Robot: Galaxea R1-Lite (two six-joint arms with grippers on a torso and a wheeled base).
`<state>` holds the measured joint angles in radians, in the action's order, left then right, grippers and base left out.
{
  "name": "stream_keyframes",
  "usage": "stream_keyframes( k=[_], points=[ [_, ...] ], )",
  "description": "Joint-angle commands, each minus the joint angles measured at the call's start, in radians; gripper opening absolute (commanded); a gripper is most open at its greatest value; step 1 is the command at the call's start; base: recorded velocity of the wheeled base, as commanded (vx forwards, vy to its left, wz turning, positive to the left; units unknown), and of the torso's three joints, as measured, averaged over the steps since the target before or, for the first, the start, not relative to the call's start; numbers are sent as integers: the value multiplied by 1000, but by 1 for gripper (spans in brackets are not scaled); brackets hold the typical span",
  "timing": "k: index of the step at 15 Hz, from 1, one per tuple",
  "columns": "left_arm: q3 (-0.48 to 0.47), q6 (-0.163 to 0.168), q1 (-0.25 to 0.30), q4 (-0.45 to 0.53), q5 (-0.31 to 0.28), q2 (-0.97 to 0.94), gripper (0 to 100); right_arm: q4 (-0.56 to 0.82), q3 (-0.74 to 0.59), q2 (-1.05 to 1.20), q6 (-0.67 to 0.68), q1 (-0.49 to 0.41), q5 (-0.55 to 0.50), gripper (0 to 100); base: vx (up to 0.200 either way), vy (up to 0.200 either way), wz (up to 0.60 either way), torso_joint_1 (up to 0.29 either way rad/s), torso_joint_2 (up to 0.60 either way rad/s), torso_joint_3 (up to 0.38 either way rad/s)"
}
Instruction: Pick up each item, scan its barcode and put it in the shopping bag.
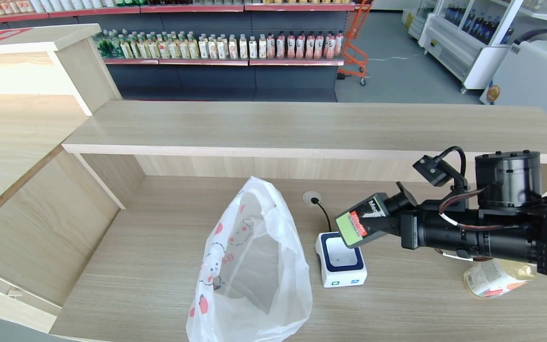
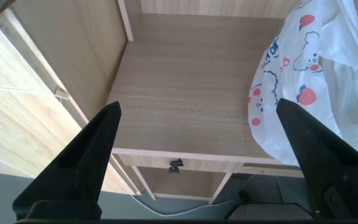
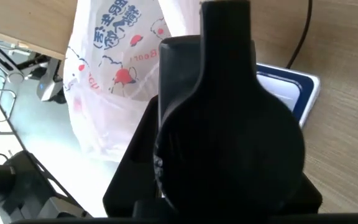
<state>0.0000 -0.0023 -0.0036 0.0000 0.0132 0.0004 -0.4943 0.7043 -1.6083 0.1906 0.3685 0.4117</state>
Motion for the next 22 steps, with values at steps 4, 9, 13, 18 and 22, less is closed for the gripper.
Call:
stream_keyframes(
  k=[4,9,13,18,22],
  points=[
    [0,1,-1,0,1,0,100,5,-15,18,3,6,44,0,0,100,0,10,4,1],
    [0,1,-1,0,1,0,100,3,-8,-107,-19,41,41,0,0,0,0,0,0,0],
    [0,1,-1,0,1,0,100,-27,17,-259,-63,98,32,0,0,0,0,0,0,0],
    [0,2,-1,0,1,0,100,-118,93,-433,-329,113,32,0,0,0,0,0,0,0],
    [0,1,-1,0,1,0,100,-161,231,-542,-408,124,6,0,0,0,0,0,0,0]
  ],
)
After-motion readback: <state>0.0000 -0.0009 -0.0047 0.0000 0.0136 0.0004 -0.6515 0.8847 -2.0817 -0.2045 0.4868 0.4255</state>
